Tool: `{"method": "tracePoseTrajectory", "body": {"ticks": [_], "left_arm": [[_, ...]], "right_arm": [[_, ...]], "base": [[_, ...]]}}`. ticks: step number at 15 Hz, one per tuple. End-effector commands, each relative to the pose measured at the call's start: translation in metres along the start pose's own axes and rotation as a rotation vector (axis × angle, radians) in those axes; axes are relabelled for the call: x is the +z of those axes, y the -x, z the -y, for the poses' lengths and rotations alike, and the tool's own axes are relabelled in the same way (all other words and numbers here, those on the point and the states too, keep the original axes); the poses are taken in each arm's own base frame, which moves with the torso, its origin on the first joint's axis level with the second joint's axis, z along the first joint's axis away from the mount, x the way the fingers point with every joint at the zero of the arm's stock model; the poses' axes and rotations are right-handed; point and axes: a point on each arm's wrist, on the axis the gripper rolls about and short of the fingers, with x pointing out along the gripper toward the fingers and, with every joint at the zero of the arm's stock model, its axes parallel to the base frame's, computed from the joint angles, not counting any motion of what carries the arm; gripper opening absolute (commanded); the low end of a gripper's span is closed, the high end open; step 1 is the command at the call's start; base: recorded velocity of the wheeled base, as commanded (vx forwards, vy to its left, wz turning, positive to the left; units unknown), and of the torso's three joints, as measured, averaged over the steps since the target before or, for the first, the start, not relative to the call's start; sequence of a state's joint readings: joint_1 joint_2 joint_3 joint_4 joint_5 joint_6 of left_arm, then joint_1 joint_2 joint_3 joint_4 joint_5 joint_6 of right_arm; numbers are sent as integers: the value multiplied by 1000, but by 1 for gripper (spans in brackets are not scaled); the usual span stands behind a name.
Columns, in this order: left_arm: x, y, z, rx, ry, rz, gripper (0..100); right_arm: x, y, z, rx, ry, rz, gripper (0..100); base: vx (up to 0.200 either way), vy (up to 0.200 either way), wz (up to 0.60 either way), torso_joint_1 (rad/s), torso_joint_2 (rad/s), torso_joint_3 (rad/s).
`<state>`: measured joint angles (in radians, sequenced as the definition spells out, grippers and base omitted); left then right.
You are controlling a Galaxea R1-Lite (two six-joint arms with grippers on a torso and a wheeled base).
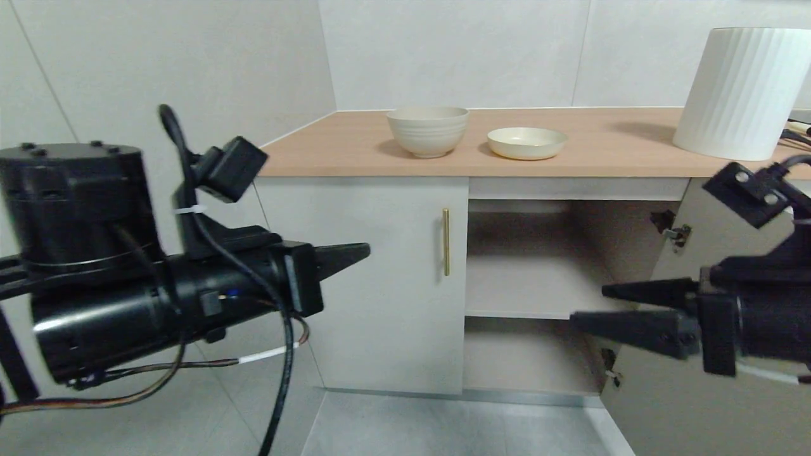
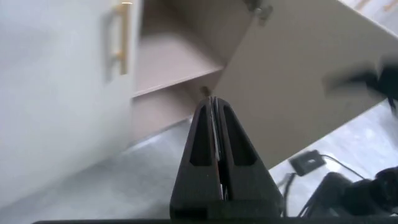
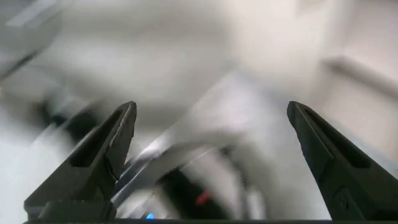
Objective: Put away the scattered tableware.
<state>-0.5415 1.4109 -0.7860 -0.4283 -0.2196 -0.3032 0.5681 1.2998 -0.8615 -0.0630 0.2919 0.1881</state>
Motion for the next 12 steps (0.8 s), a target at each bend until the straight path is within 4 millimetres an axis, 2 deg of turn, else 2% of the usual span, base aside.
{"method": "tracePoseTrajectory", "body": {"ticks": [1, 2, 6, 12], "left_arm": [[4, 55, -6, 59, -15, 71, 0], [5, 54, -6, 60, -11, 62, 100], [-1, 42, -11, 7, 17, -10, 100], [4, 42, -9, 1, -5, 32, 100]], "right_arm": [[26, -33, 18, -198, -27, 1, 100], [26, -30, 17, -211, -28, 8, 100], [22, 3, 8, -290, -63, -26, 100], [25, 11, 5, -306, -60, 5, 100]], "base": [[0, 0, 0, 0, 0, 0], [0, 0, 0, 0, 0, 0], [0, 0, 0, 0, 0, 0], [0, 0, 0, 0, 0, 0]]}}
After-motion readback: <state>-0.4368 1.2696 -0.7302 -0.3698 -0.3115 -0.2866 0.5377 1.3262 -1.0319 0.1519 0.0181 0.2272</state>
